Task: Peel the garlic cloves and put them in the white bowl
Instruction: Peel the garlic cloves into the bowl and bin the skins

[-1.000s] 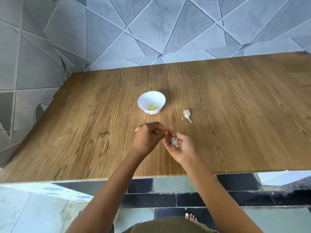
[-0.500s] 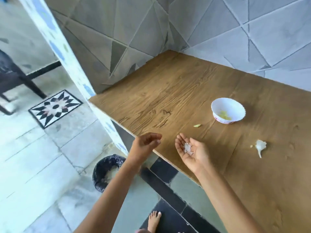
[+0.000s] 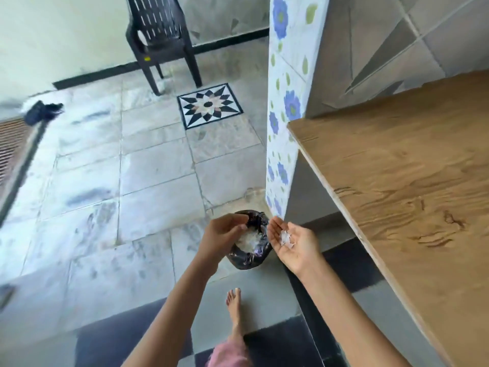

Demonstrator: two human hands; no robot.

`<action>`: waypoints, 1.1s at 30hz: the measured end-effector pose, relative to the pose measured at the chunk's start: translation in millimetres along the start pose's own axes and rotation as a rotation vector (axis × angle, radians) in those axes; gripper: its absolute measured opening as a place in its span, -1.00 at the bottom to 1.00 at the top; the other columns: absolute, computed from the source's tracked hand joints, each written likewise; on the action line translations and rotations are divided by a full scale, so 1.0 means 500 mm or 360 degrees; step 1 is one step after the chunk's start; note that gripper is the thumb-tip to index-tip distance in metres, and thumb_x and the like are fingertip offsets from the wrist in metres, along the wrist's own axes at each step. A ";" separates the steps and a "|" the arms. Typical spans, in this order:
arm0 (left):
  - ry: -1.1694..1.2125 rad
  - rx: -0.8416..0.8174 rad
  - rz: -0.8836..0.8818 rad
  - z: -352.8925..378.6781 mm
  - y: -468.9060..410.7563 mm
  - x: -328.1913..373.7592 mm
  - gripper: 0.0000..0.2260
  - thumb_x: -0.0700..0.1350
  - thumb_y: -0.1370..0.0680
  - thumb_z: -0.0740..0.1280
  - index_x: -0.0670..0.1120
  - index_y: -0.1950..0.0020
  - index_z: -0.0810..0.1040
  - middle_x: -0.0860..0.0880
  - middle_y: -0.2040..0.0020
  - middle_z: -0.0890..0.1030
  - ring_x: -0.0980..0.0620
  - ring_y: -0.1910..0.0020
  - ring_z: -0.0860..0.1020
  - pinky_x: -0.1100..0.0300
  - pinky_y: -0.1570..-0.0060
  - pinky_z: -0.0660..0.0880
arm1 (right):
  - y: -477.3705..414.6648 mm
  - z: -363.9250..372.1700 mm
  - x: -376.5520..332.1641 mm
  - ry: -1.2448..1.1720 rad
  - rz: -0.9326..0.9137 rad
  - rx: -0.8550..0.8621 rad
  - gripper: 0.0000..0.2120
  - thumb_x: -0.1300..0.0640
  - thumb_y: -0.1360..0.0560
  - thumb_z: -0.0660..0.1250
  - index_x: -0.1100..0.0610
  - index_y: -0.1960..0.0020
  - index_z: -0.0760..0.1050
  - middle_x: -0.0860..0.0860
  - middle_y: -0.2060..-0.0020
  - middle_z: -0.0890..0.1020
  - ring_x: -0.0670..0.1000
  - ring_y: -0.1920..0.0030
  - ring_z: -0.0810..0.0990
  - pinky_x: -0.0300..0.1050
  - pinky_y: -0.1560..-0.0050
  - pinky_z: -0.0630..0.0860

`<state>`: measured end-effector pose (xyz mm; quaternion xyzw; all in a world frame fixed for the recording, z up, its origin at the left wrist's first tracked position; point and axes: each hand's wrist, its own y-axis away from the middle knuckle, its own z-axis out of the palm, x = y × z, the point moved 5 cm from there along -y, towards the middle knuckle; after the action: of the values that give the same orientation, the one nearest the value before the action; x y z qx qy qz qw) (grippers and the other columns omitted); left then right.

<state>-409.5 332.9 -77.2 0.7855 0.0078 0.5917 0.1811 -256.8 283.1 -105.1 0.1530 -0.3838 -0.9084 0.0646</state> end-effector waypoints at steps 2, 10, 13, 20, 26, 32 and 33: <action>-0.0005 -0.0010 -0.0081 -0.028 -0.073 -0.044 -0.85 -0.30 -0.50 0.36 -0.19 -0.05 0.64 -0.10 0.04 0.68 0.06 0.09 0.60 0.21 0.01 0.51 | -0.082 0.022 0.021 0.0024 0.0041 0.0049 -0.68 0.21 -0.64 0.02 0.32 0.08 0.49 0.16 0.31 0.63 0.06 0.29 0.63 -0.17 0.31 0.61; -0.0116 -0.0029 -0.0439 -0.046 -0.447 -0.307 -0.84 -0.26 -0.54 0.31 -0.08 -0.04 0.63 -0.01 0.04 0.65 0.14 0.12 0.57 0.47 0.21 0.43 | -0.523 0.005 0.090 0.0258 0.0169 0.0457 -0.67 0.21 -0.65 0.00 0.29 0.11 0.48 0.13 0.25 0.57 0.04 0.19 0.54 -0.22 0.37 0.59; -0.0243 -0.0047 -0.0508 -0.007 -0.562 -0.449 -0.83 -0.27 -0.54 0.30 -0.09 -0.03 0.63 0.02 0.07 0.63 0.09 0.10 0.56 0.45 0.19 0.42 | -0.684 -0.069 0.103 0.0364 0.0175 0.0595 -0.67 0.18 -0.66 0.00 0.30 0.06 0.47 0.13 0.18 0.53 0.04 0.14 0.53 -0.15 0.09 0.53; -0.0502 -0.0270 -0.0602 0.109 -0.732 -0.813 -0.63 -0.36 -0.51 0.19 0.08 0.13 0.63 -0.04 0.10 0.65 -0.12 0.14 0.56 0.12 0.14 0.48 | -0.971 -0.259 0.155 0.0411 0.0345 0.0704 -0.49 -0.07 -0.64 0.05 0.32 -0.36 0.33 0.17 0.06 0.51 0.08 0.06 0.51 -0.11 0.03 0.46; -0.0269 -0.0075 -0.0592 0.133 -0.741 -0.952 -0.63 -0.45 -0.47 0.21 -0.04 0.04 0.64 0.00 0.03 0.65 0.04 -0.04 0.62 0.24 -0.08 0.51 | -1.062 -0.351 0.187 0.0489 0.0462 0.0627 -0.34 -0.30 -0.57 -0.03 0.09 -0.51 0.13 0.17 -0.29 0.41 0.10 0.16 0.47 -0.02 0.26 0.34; -0.0076 0.0010 -0.0252 0.171 -0.703 -0.876 -0.74 -0.27 -0.52 0.26 -0.03 -0.13 0.61 0.08 -0.10 0.63 0.28 -0.03 0.54 0.34 -0.12 0.44 | -1.090 -0.408 0.222 0.0510 0.0572 0.0700 -0.35 -0.31 -0.56 -0.07 0.09 -0.47 0.24 0.14 -0.25 0.48 0.18 -0.14 0.51 0.08 -0.14 0.40; -0.0008 -0.0100 -0.0119 0.193 -0.691 -0.862 -0.73 -0.23 -0.54 0.24 -0.06 -0.19 0.58 0.07 -0.16 0.60 0.30 -0.09 0.51 0.36 -0.18 0.39 | -1.095 -0.406 0.226 0.0499 0.0617 0.0692 -0.34 -0.29 -0.57 -0.08 0.15 -0.44 0.28 0.18 -0.31 0.45 0.21 -0.30 0.43 0.12 -0.29 0.33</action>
<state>-378.9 531.7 -600.6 0.7801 0.0180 0.5824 0.2278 -297.0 500.8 -657.1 0.2252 -0.5760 -0.7415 0.2602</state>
